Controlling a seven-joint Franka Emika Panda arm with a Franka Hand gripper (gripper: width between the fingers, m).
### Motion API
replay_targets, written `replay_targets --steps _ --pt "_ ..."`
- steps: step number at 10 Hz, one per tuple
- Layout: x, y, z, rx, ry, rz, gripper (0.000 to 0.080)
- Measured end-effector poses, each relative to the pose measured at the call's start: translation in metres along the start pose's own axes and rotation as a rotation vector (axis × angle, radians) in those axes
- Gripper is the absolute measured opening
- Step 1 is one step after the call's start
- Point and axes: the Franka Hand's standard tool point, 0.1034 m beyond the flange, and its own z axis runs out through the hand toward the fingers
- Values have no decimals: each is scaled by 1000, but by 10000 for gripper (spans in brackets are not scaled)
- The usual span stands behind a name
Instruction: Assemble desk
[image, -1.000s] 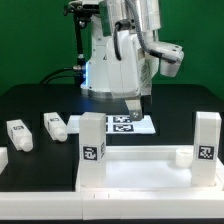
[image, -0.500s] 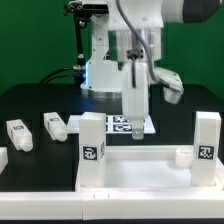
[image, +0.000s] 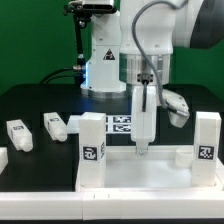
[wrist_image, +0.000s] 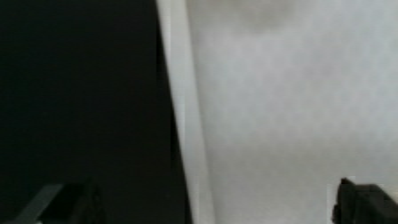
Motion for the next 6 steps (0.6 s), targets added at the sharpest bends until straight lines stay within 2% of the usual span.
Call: replay_targets --steps 2,5,6 --pt "1 3 10 18 19 -5 649" --pt "-4 8 15 4 18 -4 649" --pt "-4 8 15 4 18 -5 546"
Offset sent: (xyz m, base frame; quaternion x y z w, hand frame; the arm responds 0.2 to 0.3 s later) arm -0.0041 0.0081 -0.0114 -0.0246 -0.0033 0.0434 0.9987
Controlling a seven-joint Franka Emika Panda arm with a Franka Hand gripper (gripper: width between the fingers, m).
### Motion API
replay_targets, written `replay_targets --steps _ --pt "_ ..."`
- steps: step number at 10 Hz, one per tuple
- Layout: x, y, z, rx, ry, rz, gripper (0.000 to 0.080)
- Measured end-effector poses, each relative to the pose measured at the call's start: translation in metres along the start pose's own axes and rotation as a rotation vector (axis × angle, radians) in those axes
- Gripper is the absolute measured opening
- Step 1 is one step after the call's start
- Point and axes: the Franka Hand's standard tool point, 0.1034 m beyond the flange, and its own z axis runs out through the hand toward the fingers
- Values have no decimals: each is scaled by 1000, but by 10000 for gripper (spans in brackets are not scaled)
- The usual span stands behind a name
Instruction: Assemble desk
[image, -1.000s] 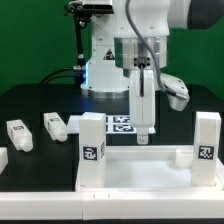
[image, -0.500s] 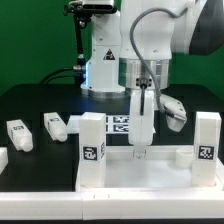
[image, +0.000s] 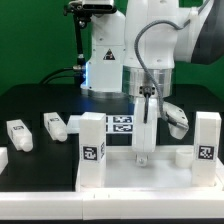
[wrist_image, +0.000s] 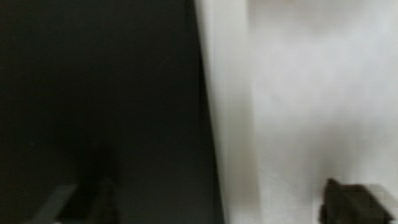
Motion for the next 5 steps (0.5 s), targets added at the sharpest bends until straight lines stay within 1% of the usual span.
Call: replay_targets --steps 1,2,3,4,5 --pt "0 0 0 0 0 0 412" --pt "0 0 0 0 0 -1 412" --pt "0 0 0 0 0 -1 229" --pt "0 0 0 0 0 -2 96" --pt "0 1 0 -2 -1 -13 96"
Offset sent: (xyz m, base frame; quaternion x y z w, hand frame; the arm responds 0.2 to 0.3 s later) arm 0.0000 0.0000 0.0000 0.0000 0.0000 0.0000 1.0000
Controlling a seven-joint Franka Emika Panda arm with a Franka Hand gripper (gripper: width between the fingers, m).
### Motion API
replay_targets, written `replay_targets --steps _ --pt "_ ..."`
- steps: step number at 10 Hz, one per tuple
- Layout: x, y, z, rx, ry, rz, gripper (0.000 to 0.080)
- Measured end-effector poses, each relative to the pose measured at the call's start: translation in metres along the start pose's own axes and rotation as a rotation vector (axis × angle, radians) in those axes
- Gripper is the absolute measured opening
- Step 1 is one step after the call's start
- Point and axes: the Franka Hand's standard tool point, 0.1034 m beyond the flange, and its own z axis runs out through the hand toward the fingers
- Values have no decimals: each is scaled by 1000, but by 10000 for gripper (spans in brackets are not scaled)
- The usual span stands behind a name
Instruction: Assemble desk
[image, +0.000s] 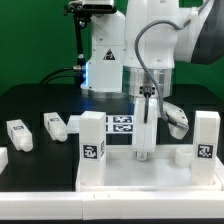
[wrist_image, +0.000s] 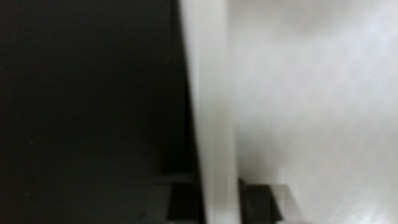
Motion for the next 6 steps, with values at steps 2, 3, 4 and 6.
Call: replay_targets --steps 2,3,4,6 --pt "0 0 0 0 0 -5 52" --pt "-2 1 -3 2 -3 -9 52" --pt "-3 0 -12 12 -13 -33 52" --pt "0 -7 -43 45 -48 -97 52"
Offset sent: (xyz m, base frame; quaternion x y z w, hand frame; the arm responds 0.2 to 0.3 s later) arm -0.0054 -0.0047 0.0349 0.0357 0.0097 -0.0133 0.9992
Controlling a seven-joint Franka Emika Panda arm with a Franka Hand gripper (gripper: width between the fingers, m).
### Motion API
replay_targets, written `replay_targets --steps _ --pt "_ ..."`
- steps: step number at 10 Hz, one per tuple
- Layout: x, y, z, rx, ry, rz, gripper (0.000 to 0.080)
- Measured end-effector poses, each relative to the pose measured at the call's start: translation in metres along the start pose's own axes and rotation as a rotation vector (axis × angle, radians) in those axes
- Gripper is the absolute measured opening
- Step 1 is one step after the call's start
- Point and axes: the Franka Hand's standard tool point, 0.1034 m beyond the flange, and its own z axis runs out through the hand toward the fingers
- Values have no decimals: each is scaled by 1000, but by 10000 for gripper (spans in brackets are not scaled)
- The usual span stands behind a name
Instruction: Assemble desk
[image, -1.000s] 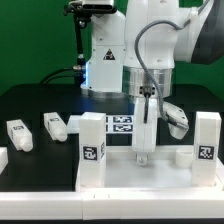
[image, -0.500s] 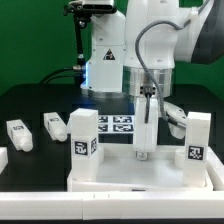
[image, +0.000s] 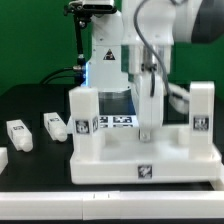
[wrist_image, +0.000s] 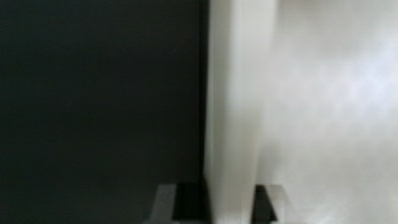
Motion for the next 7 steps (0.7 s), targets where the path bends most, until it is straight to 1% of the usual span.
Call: replay_targets --steps 1,2,4,5,6,7 --pt "1 -5 -15 17 -17 -42 52" --pt "1 -4 -18 12 -25 -133 52" --pt "2 -1 -12 1 -20 -245 52" --pt "3 -2 -12 -3 -21 -373 52" --pt "3 -10 -17 -20 -37 -532 52" --pt "2 -26 -25 -4 -22 -712 52"
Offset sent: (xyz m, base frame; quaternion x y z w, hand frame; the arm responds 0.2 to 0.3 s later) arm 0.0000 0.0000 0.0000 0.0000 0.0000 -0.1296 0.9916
